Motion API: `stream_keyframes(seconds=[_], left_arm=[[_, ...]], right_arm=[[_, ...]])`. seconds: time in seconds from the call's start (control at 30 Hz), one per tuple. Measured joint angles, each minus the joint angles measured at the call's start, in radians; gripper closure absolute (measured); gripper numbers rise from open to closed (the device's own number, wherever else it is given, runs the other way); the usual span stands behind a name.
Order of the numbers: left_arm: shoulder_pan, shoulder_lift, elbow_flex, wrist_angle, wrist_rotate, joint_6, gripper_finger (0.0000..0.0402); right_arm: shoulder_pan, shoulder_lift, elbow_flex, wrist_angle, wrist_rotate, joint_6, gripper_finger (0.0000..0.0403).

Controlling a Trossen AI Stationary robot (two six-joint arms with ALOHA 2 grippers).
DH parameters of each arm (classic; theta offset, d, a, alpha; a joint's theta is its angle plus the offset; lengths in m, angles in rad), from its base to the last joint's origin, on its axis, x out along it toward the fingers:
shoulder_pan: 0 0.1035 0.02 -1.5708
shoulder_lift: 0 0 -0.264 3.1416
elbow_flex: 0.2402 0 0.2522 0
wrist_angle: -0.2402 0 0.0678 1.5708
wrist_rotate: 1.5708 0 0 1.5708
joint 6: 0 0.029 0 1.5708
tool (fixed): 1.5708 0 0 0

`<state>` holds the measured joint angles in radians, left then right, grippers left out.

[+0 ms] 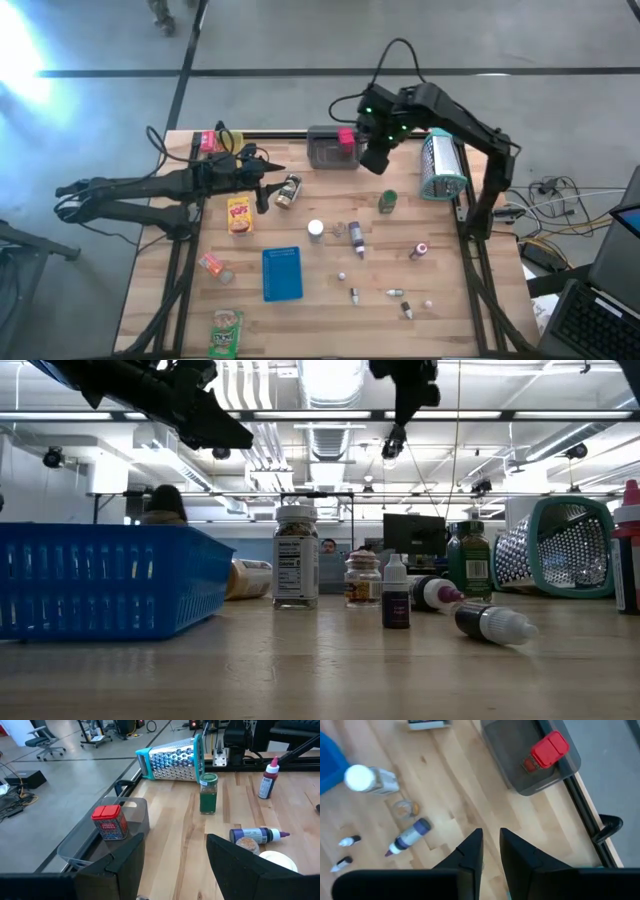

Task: Pick & Place Kitchen Items
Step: Put the large red food coloring bottle into the blue bin

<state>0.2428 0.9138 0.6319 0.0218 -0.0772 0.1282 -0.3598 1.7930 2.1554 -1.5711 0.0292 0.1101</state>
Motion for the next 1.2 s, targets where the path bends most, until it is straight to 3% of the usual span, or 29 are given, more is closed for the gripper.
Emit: stream_keyframes(seconds=[0.3, 0.5, 0.8, 1.03, 1.2], left_arm=[[0.0, 0.0, 0.0, 0.0, 0.0, -0.01, 0.0184], [0.0, 0.0, 0.0, 0.0, 0.0, -0.009, 0.0184], [0.0, 0.0, 0.0, 0.0, 0.001, -0.009, 0.0184], [0.0, 0.0, 0.0, 0.0, 0.001, -0.016, 0.0184], [0.0, 0.0, 0.0, 0.0, 0.002, -0.016, 0.0184]], right_arm=[[0.147, -0.079, -0.061, 0.051, 0.011, 0.072, 0.0371], [0.297, -0.092, -0.12, 0.067, 0.098, 0.145, 0.0388], [0.519, -0.1, -0.207, 0.055, 0.336, 0.355, 0.0394], [0.623, -0.19, -0.369, 0.019, 0.335, 0.591, 0.0394], [0.672, -0.304, -0.502, 0.003, 0.257, 0.818, 0.0383]])
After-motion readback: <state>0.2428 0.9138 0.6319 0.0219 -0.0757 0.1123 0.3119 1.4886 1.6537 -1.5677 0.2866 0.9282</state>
